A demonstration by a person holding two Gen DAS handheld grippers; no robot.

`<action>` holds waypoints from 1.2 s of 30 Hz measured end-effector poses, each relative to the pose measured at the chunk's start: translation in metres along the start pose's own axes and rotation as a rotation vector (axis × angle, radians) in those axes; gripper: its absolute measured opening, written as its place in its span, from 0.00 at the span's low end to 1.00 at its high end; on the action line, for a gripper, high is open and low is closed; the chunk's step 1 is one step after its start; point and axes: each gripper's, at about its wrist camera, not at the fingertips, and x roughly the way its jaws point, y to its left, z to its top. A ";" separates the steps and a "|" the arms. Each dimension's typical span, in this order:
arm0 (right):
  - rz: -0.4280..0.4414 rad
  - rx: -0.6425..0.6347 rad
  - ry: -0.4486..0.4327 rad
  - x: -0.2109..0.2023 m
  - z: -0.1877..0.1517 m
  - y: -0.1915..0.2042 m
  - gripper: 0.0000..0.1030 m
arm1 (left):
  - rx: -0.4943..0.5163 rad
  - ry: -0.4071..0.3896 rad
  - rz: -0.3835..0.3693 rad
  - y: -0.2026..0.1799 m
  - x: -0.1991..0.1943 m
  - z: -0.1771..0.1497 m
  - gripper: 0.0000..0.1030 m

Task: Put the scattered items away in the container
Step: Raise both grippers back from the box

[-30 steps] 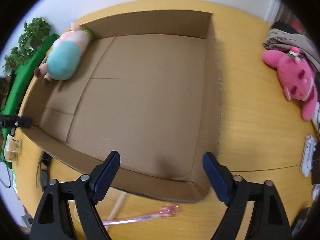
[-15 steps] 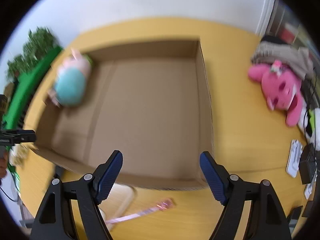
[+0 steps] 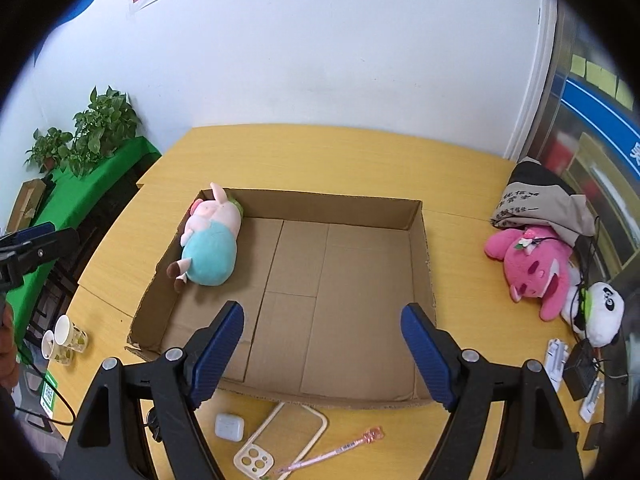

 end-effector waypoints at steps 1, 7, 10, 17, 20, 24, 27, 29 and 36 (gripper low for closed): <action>-0.008 -0.002 0.001 -0.004 0.000 0.002 0.79 | -0.002 -0.002 -0.009 -0.003 -0.003 -0.001 0.99; -0.035 -0.005 -0.023 -0.028 -0.004 0.007 0.79 | 0.017 -0.012 -0.044 -0.015 -0.019 -0.006 0.99; -0.042 -0.002 -0.018 -0.032 -0.007 0.008 0.79 | 0.019 -0.021 -0.052 -0.019 -0.025 -0.007 0.99; -0.041 0.000 -0.017 -0.040 -0.016 0.008 0.79 | 0.033 -0.015 -0.063 -0.027 -0.033 -0.015 0.99; -0.039 0.001 -0.014 -0.042 -0.019 0.008 0.79 | 0.036 -0.007 -0.064 -0.029 -0.034 -0.020 0.99; -0.037 -0.002 -0.007 -0.043 -0.022 0.009 0.79 | 0.035 0.002 -0.063 -0.029 -0.035 -0.024 0.99; -0.035 -0.002 -0.006 -0.043 -0.023 0.009 0.79 | 0.028 0.005 -0.060 -0.029 -0.035 -0.026 0.99; -0.035 -0.005 -0.002 -0.043 -0.024 0.009 0.79 | 0.027 0.007 -0.058 -0.029 -0.035 -0.027 0.99; -0.028 -0.004 0.011 -0.040 -0.027 0.007 0.79 | 0.026 0.023 -0.051 -0.030 -0.030 -0.029 0.99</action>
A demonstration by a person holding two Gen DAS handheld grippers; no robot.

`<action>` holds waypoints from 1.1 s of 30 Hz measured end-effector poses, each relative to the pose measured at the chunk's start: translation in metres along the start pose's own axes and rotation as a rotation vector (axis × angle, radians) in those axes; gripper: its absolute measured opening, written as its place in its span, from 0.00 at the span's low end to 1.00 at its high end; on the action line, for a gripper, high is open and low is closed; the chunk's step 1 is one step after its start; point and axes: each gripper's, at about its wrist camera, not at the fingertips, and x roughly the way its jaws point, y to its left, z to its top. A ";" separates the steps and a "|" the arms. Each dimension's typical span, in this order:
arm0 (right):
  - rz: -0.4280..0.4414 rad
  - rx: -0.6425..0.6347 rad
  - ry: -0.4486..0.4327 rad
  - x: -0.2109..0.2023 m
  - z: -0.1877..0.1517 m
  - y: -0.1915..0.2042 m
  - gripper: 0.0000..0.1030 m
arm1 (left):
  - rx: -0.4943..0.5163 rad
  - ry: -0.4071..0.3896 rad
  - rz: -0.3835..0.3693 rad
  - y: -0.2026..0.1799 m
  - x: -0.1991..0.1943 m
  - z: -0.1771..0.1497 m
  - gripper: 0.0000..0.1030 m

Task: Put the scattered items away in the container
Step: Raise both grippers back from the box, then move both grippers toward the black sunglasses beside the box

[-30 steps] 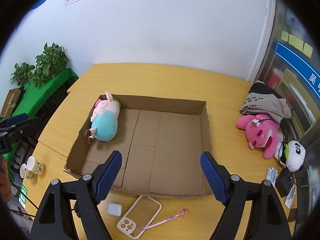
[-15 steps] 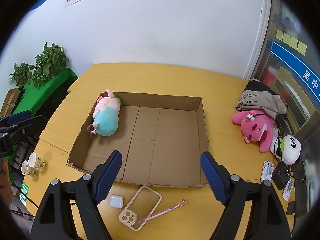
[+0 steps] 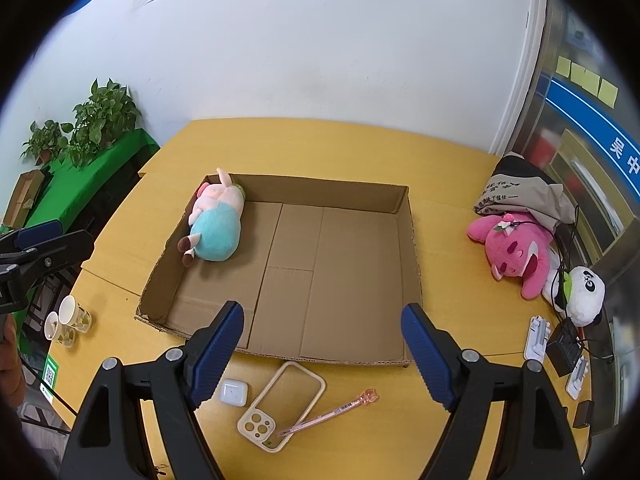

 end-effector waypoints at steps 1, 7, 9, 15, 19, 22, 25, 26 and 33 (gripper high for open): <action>0.001 0.002 0.003 0.001 0.000 -0.001 0.79 | -0.002 0.005 0.002 0.000 0.002 -0.001 0.99; 0.003 0.005 0.019 0.008 -0.002 -0.005 0.79 | -0.019 0.027 0.005 0.002 0.011 -0.004 0.99; 0.005 0.004 0.025 0.011 -0.001 -0.005 0.79 | -0.017 0.030 0.009 0.002 0.013 -0.004 0.99; 0.014 0.002 0.043 0.024 0.002 -0.008 0.79 | -0.025 0.043 0.006 0.003 0.024 -0.003 0.99; 0.021 0.004 0.062 0.035 0.002 -0.012 0.79 | -0.036 0.066 0.012 0.005 0.036 -0.004 0.99; 0.027 0.008 0.083 0.048 0.001 -0.016 0.79 | -0.045 0.091 0.022 0.008 0.048 -0.007 0.99; 0.034 0.009 0.106 0.062 0.000 -0.021 0.79 | -0.052 0.119 0.036 0.012 0.065 -0.013 0.99; 0.038 0.010 0.112 0.068 -0.001 -0.023 0.79 | -0.053 0.132 0.040 0.015 0.072 -0.016 0.99; 0.064 -0.027 0.166 0.137 -0.018 -0.055 0.79 | -0.106 0.249 0.089 0.043 0.128 -0.044 0.99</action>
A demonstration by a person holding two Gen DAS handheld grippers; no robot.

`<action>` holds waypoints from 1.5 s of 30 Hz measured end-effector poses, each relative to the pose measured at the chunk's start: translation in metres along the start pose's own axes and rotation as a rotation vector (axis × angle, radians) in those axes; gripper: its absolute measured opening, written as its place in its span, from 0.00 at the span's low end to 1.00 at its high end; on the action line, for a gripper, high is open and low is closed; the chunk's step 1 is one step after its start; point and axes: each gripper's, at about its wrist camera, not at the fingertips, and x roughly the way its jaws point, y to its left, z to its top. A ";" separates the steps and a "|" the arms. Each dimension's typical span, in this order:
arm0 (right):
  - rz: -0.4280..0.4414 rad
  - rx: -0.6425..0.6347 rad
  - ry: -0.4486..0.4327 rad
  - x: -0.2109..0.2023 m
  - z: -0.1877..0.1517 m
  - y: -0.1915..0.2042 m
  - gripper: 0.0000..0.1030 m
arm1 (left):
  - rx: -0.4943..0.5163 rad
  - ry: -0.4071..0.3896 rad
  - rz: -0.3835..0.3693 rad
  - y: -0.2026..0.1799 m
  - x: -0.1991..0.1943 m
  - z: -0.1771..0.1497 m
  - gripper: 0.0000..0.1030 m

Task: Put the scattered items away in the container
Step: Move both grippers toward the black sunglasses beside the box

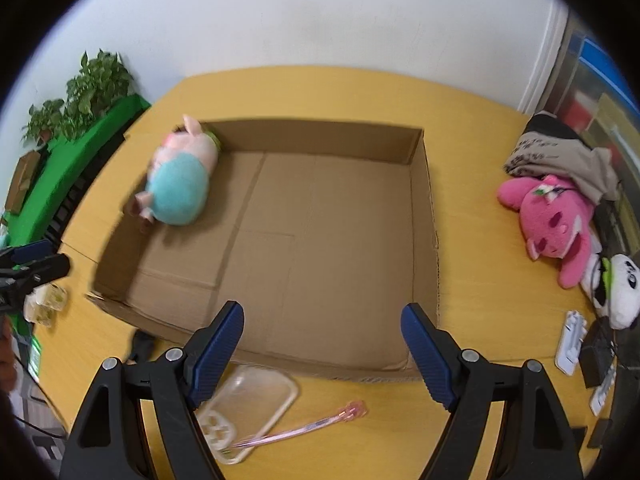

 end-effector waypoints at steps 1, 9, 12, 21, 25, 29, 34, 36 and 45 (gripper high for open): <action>-0.006 -0.007 0.010 0.010 -0.002 -0.007 0.79 | -0.007 0.019 0.009 0.003 0.009 -0.002 0.99; -0.027 0.021 0.140 0.059 -0.027 -0.039 0.79 | -0.046 0.119 0.037 0.018 0.056 -0.011 0.99; -0.007 0.025 0.182 0.064 -0.043 -0.032 0.79 | -0.054 0.130 0.047 0.023 0.063 -0.013 0.99; 0.011 0.056 0.190 0.049 -0.061 -0.009 0.78 | -0.058 0.084 0.042 0.037 0.037 -0.022 0.99; 0.018 0.036 0.104 0.023 -0.045 0.008 0.79 | -0.034 0.059 0.032 0.043 0.016 -0.040 0.99; 0.109 -0.009 0.000 -0.006 -0.025 0.045 0.79 | 0.017 0.079 0.005 0.044 0.007 -0.070 0.99; 0.251 -0.027 0.037 -0.007 -0.015 0.099 0.80 | 0.077 0.120 0.031 0.042 0.018 -0.100 0.99; 0.274 -0.071 0.083 0.001 -0.019 0.122 0.80 | 0.076 0.139 0.023 0.045 0.025 -0.112 0.99; 0.297 -0.220 0.177 0.007 -0.034 0.173 0.80 | 0.070 0.259 0.026 0.064 0.078 -0.146 0.97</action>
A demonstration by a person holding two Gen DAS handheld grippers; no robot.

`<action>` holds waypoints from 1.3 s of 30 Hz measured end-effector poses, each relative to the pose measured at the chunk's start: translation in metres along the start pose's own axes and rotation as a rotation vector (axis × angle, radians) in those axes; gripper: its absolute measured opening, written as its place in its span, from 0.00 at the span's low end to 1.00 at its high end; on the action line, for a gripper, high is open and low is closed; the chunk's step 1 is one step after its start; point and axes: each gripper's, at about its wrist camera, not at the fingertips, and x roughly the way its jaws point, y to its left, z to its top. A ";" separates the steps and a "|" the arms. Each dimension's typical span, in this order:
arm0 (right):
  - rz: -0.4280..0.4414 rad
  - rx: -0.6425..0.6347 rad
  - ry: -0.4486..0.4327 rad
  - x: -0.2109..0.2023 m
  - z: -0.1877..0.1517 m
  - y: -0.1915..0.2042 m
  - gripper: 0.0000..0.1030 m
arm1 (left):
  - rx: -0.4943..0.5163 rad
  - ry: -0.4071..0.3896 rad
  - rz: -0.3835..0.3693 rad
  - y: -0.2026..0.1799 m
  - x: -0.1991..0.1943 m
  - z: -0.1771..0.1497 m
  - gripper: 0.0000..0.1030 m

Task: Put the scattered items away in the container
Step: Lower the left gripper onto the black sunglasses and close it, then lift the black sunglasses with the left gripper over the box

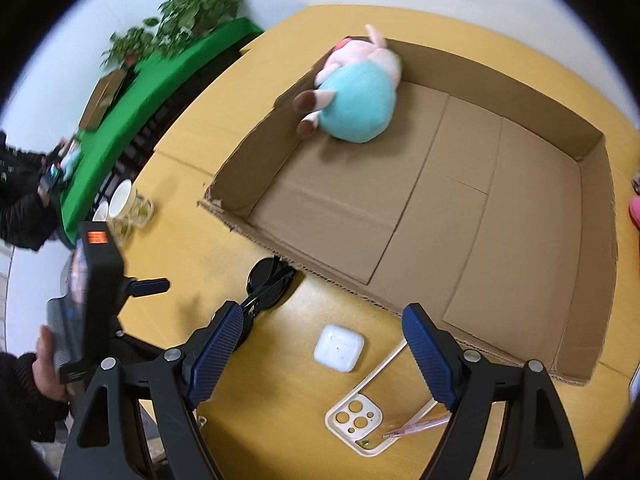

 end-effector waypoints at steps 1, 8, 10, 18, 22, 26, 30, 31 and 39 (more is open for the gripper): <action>-0.005 -0.004 0.001 0.000 -0.002 0.000 0.80 | -0.002 0.013 -0.007 0.000 0.007 -0.001 0.96; -0.051 0.034 0.040 -0.001 -0.009 -0.021 0.80 | 0.074 0.013 0.025 -0.016 0.026 0.004 0.95; -0.060 0.045 0.053 0.001 -0.013 -0.026 0.80 | 0.100 0.004 0.040 -0.020 0.027 0.007 0.96; -0.055 0.042 0.081 0.011 -0.013 -0.023 0.80 | 0.166 -0.001 0.066 -0.029 0.024 0.011 0.92; -0.040 0.024 0.075 0.014 -0.009 -0.015 0.80 | 0.199 -0.009 0.058 -0.033 0.017 0.011 0.81; -0.026 0.022 0.088 0.018 -0.010 -0.012 0.80 | 0.233 -0.010 0.050 -0.038 0.011 0.013 0.62; -0.025 0.034 0.089 0.020 -0.011 -0.015 0.80 | 0.249 -0.005 0.049 -0.041 0.008 0.014 0.58; -0.025 0.039 0.089 0.020 -0.011 -0.016 0.80 | 0.245 -0.001 0.046 -0.041 0.008 0.015 0.58; 0.000 0.047 0.106 0.026 -0.015 -0.016 0.80 | 0.199 -0.005 -0.043 -0.036 -0.015 0.016 0.58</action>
